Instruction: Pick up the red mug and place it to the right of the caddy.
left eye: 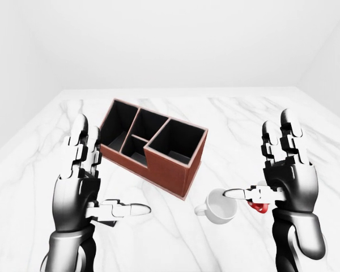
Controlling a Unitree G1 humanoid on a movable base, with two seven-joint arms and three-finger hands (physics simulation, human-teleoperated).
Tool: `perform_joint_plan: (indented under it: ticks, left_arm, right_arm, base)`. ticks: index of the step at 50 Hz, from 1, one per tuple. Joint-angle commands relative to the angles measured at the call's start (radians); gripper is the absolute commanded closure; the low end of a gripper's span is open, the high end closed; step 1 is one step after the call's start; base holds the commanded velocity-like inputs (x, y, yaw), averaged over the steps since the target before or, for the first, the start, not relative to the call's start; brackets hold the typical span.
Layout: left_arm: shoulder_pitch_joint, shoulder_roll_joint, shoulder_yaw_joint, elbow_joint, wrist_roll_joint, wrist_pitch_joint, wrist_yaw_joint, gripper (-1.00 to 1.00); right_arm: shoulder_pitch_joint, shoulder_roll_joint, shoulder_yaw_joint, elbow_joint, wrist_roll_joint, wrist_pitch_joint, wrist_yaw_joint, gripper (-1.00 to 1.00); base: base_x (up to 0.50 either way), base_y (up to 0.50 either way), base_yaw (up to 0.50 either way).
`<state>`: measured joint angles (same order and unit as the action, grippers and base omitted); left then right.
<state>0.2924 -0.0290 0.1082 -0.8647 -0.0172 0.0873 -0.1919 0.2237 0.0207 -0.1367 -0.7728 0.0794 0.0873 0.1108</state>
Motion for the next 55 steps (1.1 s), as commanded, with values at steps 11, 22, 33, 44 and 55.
perform_joint_plan:
  ticks: [11,22,33,44,55]
  left_arm:
    - [0.003,0.0,-0.001,-0.002,0.001,0.0,-0.002,-1.0]
    - [0.004,0.0,-0.001,0.0,0.0,0.0,-0.001,-1.0]
    - [0.002,-0.001,0.002,-0.005,-0.001,0.0,-0.002,-1.0]
    - [-0.004,-0.001,0.038,-0.024,-0.022,0.0,-0.017,-1.0]
    - [-0.011,-0.002,0.031,0.009,-0.013,0.0,-0.016,-1.0]
  right_arm:
    - [0.005,0.001,0.002,0.009,-0.001,0.0,0.004,-1.0]
    - [0.008,0.003,-0.006,-0.009,0.022,0.0,0.007,-1.0]
    - [0.007,0.003,-0.008,-0.003,0.021,0.0,0.006,-1.0]
    - [0.016,0.01,-0.085,-0.034,0.106,0.0,0.031,-1.0]
    - [-0.079,-0.054,-0.275,-0.174,0.244,0.0,0.066,-1.0]
  base:
    - [0.12,0.0,0.0]
    - [0.0,-0.28,0.0]
    - [0.0,0.0,0.0]
    - [0.0,0.0,0.0]
    - [0.0,0.0,0.0]
